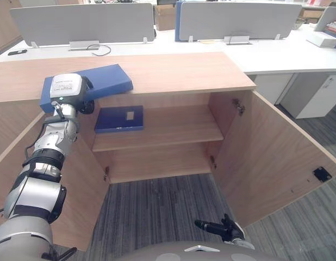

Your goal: Walk over to the cabinet, pick up the folder, carry it to the office cabinet, place the folder inside the office cabinet, then close the office cabinet door

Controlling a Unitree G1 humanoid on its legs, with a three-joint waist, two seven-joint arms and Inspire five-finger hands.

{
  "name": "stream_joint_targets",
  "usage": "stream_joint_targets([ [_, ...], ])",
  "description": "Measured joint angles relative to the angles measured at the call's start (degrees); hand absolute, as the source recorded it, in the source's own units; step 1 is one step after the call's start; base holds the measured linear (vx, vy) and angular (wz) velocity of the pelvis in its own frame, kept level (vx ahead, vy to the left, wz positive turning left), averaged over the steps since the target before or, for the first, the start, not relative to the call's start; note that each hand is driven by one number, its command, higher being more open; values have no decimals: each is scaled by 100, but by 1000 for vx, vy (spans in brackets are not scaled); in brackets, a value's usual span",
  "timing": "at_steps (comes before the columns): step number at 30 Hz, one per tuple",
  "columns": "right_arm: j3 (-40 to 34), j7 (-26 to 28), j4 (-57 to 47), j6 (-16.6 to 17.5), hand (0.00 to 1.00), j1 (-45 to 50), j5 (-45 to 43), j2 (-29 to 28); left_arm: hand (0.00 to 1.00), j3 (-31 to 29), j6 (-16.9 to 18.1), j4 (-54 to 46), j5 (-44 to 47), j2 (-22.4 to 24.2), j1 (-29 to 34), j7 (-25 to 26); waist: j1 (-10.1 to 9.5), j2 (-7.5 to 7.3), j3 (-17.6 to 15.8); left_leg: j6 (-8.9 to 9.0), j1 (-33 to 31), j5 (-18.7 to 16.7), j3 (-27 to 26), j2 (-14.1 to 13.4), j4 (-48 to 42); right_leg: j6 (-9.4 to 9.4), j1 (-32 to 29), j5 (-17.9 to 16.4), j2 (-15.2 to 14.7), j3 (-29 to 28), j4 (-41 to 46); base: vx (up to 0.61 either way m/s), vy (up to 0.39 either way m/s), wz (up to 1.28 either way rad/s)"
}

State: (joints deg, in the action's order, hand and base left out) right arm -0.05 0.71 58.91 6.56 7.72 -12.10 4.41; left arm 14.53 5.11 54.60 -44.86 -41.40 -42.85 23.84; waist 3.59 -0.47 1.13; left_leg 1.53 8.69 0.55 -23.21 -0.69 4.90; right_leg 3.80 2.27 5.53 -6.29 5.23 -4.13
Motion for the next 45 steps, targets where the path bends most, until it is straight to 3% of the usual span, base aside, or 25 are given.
stream_joint_targets([
  [3, 0, -1, -3, 2, 100, -3, 4, 24, 0, 39, 123, 7, -33, 29, -4, -77, 9, 15, 17, 5, 31, -5, -6, 2, 4, 3, 31, 2, -4, -3, -9, 0, 0, 0],
  [18, 2, -5, -2, 0, 100, -42, 5, 36, 0, -11, 97, -13, -21, 76, 30, -73, 85, 30, 10, 21, 23, -17, 34, 0, 15, 5, 71, 1, -9, 42, -31, 0, 0, 1],
  [20, -4, -7, -2, -2, 100, -65, 5, 35, 0, -272, -29, -724, -19, 75, 344, -168, 125, 34, 7, 17, -31, -14, 108, 11, 16, 4, 62, -2, -27, 103, -31, -2, -4, 15],
  [23, -57, -15, -5, -19, 100, -69, 5, 33, 0, -548, -9, -2458, 108, 107, 1310, -238, 102, 48, -2, 10, -96, -10, 246, 26, 18, -5, 58, -24, -54, 224, -31, 1, -22, 22],
  [25, -58, -14, -5, -83, 100, -66, 9, 38, 0, -848, 145, -3716, 231, 418, 2026, -256, 3, 38, 3, 1, -165, -4, 338, 36, 9, -10, 38, -41, -61, 313, -31, 12, -31, 20],
  [30, -31, -5, 22, -184, 100, -70, 48, 43, 0, -1284, 351, -5201, 736, 1284, 2937, -209, -197, 37, 4, -26, -202, 17, 484, 19, 2, -40, 78, -72, -47, 448, -30, -22, -48, 15],
  [39, 84, 26, 128, -244, 100, -91, 57, 86, 0, -1383, 419, -6027, 1671, 2039, 3236, -55, -337, -30, 12, -78, -242, 61, 642, 10, 19, -31, 94, -71, -111, 555, -31, -63, -25, 10],
  [43, 205, 36, 163, -251, 100, -133, 56, 106, 0, -1361, 816, -6618, 3243, 2200, 3241, -98, -327, -59, 13, -94, -278, 70, 651, 37, 6, -19, 82, -65, -151, 556, -8, 0, 0, 0],
  [45, 263, 36, 163, -256, 100, -139, 55, 121, 0, -1337, 1084, -6867, 4402, 2351, 3242, -396, -333, -67, 10, -96, -284, 71, 652, 43, 2, -19, 77, -65, -157, 555, -6, 0, 0, 0],
])
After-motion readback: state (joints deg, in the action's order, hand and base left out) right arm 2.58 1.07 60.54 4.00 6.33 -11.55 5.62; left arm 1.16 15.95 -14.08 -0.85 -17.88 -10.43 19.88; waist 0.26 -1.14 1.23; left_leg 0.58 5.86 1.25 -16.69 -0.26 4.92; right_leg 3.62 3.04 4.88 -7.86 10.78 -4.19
